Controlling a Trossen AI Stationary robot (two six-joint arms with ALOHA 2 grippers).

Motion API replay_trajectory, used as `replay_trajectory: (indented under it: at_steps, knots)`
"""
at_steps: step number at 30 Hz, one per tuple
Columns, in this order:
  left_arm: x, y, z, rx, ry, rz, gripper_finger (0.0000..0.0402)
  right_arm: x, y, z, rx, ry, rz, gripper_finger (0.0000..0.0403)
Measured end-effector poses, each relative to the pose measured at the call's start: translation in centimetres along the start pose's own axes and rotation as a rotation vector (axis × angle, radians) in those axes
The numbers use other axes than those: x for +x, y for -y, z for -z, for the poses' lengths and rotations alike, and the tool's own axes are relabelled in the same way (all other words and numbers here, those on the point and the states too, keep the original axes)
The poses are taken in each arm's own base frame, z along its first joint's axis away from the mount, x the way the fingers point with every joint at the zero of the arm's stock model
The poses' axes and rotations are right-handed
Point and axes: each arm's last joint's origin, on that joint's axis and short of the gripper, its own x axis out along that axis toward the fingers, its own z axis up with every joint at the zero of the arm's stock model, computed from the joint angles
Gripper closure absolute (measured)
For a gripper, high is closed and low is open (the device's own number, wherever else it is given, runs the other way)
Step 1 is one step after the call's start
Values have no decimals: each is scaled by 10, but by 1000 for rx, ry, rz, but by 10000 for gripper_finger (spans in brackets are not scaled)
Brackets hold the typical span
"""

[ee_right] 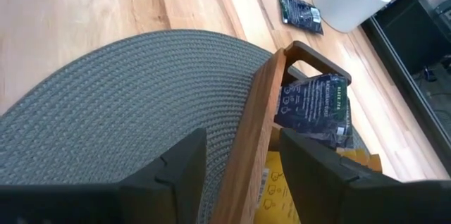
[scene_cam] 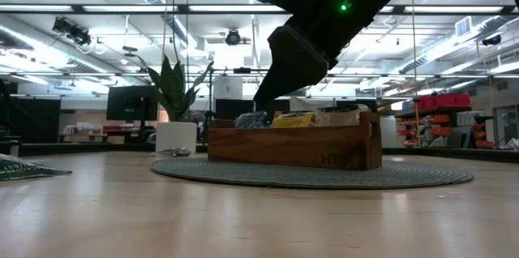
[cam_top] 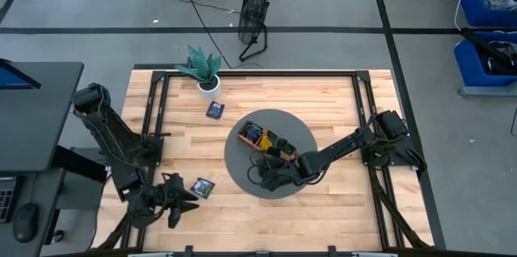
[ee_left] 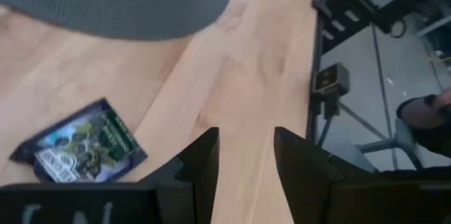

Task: Pick & Place Tea
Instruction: Put the dark blue tea bag into the left section of the wooden organizer

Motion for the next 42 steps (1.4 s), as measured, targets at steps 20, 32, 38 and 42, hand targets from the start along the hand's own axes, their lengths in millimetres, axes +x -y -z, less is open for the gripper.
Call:
replay_trajectory:
  at_steps: [20, 32, 38, 42]
  knots:
    - [11, -53, 30, -133, -51, -88, 259, 0, 0, 0, -25, 4, -1, 215]
    - [5, -82, 34, -309, -88, -159, 259, 0, 0, -1, -45, 9, -1, 215]
    - [4, -82, 34, -320, -116, -168, 259, 0, 0, -1, -52, 11, -1, 215]
    - [2, -86, 34, -322, -138, -205, 259, 0, 0, -2, -54, 16, -3, 215]
